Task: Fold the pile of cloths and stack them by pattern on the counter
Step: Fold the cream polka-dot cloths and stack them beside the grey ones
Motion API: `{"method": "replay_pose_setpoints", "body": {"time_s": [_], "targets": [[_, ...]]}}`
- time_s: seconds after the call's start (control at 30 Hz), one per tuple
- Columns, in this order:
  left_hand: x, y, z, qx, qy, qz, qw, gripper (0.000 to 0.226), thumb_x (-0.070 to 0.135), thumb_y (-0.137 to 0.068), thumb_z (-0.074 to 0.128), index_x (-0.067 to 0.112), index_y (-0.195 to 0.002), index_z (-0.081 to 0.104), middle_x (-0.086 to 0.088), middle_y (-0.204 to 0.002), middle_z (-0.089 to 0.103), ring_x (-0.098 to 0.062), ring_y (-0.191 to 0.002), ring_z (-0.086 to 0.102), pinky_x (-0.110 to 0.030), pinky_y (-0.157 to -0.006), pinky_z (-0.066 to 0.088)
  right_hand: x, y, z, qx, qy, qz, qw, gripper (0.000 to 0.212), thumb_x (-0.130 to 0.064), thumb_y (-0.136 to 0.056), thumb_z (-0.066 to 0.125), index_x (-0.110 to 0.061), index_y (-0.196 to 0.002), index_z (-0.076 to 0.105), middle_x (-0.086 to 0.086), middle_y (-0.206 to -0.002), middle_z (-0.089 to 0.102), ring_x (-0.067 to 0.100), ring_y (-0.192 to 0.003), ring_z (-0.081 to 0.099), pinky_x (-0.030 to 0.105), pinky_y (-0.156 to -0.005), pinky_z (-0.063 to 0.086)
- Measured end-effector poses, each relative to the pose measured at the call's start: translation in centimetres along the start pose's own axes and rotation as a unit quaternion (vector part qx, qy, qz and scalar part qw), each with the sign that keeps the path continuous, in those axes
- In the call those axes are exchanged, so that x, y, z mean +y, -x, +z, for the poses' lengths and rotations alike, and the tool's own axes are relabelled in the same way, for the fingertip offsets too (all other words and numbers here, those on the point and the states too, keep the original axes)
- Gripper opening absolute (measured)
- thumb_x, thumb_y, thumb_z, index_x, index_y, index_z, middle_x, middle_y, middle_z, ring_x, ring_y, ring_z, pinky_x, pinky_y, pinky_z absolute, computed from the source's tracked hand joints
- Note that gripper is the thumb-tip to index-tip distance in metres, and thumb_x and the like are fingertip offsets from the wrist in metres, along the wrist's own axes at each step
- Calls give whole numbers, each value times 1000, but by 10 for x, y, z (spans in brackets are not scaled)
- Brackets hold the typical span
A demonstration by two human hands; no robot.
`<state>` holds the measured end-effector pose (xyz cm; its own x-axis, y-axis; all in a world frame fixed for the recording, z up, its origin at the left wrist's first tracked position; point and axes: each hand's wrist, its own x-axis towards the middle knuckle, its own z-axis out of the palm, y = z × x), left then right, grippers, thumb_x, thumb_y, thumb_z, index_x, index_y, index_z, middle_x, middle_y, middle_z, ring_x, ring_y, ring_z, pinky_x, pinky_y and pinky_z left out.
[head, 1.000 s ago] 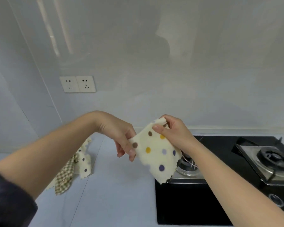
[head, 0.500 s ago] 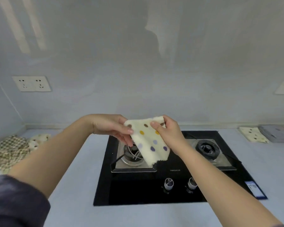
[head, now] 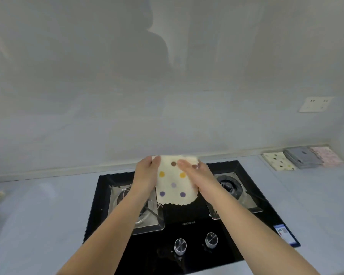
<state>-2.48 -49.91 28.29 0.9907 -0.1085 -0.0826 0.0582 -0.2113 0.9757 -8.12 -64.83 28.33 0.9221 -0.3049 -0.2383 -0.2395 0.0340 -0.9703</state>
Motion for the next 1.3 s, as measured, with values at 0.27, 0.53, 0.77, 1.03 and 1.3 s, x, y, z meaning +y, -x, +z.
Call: {"method": "replay_pose_setpoints", "body": {"time_s": [0.27, 0.53, 0.77, 1.03, 1.3], "targets": [[6, -23, 62, 66, -114, 161, 978, 39, 37, -102, 37, 13, -70, 41, -2, -58, 41, -18, -52, 38, -36, -50, 39, 7, -22, -50, -18, -175, 7, 984, 20, -17, -95, 59, -12, -113, 65, 8, -107, 73, 25, -101, 69, 47, -96, 51], [19, -14, 126, -67, -76, 204, 974, 29, 25, -102, 37, 14, -83, 55, 2, -67, 49, -11, -61, 46, -35, -53, 44, 9, -34, -135, -42, -101, -37, 993, 18, -18, -90, 64, -13, -107, 68, 8, -105, 72, 26, -95, 69, 35, -72, 57], [37, 11, 192, -86, -103, 206, 969, 28, 24, -103, 35, 18, -85, 57, 2, -69, 53, -5, -61, 48, -25, -52, 42, -4, -30, -237, -136, 117, -214, 960, 37, -9, -84, 72, -31, -109, 56, -9, -107, 66, 17, -95, 65, 29, -65, 57], [47, 31, 227, -138, -92, 218, 962, 27, 35, -100, 38, 31, -87, 61, 12, -77, 61, -5, -68, 54, -16, -55, 42, -11, -32, -296, -195, 335, -261, 884, 16, -27, -86, 70, -35, -97, 61, -25, -98, 61, 6, -84, 66, 37, -77, 57], [51, 27, 217, -201, -173, 308, 914, 24, 43, -89, 52, 39, -113, 54, 16, -116, 58, -13, -102, 58, -30, -82, 51, -11, -30, -305, -145, 349, -290, 879, 10, -27, -82, 75, -23, -81, 66, -9, -78, 62, 18, -71, 56, 30, -62, 44]]}}
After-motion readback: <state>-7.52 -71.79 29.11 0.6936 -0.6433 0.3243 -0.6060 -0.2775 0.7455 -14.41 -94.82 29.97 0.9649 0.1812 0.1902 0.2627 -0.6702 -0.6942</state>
